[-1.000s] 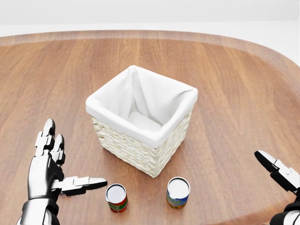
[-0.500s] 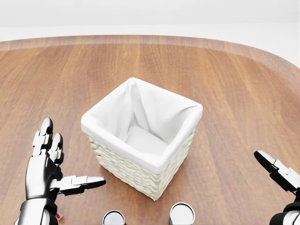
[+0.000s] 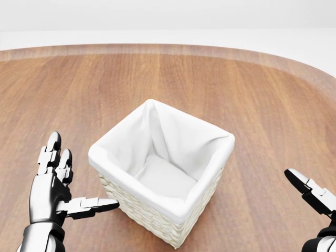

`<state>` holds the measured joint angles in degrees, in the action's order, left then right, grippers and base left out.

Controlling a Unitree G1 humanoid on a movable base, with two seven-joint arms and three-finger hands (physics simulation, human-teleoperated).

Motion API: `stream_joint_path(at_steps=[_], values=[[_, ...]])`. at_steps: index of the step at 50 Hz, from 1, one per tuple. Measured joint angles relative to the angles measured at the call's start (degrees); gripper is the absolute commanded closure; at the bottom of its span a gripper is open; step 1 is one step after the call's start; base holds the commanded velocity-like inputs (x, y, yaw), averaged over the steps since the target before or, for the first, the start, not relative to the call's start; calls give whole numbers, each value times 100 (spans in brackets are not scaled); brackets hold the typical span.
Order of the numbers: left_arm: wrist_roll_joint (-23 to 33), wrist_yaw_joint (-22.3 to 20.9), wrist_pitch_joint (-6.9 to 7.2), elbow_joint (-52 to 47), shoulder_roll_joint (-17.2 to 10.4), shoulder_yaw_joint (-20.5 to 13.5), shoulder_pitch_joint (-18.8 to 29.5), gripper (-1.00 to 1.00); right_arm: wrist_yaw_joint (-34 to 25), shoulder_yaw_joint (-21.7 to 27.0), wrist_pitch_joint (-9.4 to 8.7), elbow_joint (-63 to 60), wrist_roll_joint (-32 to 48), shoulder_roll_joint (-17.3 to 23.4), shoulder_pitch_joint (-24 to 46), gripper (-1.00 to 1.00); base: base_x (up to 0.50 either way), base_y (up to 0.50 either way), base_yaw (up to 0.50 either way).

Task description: Pick up the alphabet soup and the cream cheese box, and put them in the basket.

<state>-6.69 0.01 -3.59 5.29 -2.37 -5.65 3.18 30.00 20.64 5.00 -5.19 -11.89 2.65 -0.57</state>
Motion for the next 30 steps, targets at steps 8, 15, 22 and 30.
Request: stream_joint_path(at_steps=[8, 15, 22, 30], values=[[10, 11, 4, -1, 1, 0, -3, -100, 0, 2, 0, 17, -7, 4, 6, -100, 21, 1, 0], [11, 16, 16, -16, 0, 0, -6, -100, 0, 1, 0, 14, -9, 5, 5, -100, 21, 1, 0], [20, 17, 23, -75, 3, 1, -36, -100, 0, -3, 0, 14, -9, -1, -1, -100, 5, 0, 0], [58, 49, 3, -205, 3, -18, -91, -100, 0, -5, 0, -6, -6, -8, -12, -100, 0, 0, 0]])
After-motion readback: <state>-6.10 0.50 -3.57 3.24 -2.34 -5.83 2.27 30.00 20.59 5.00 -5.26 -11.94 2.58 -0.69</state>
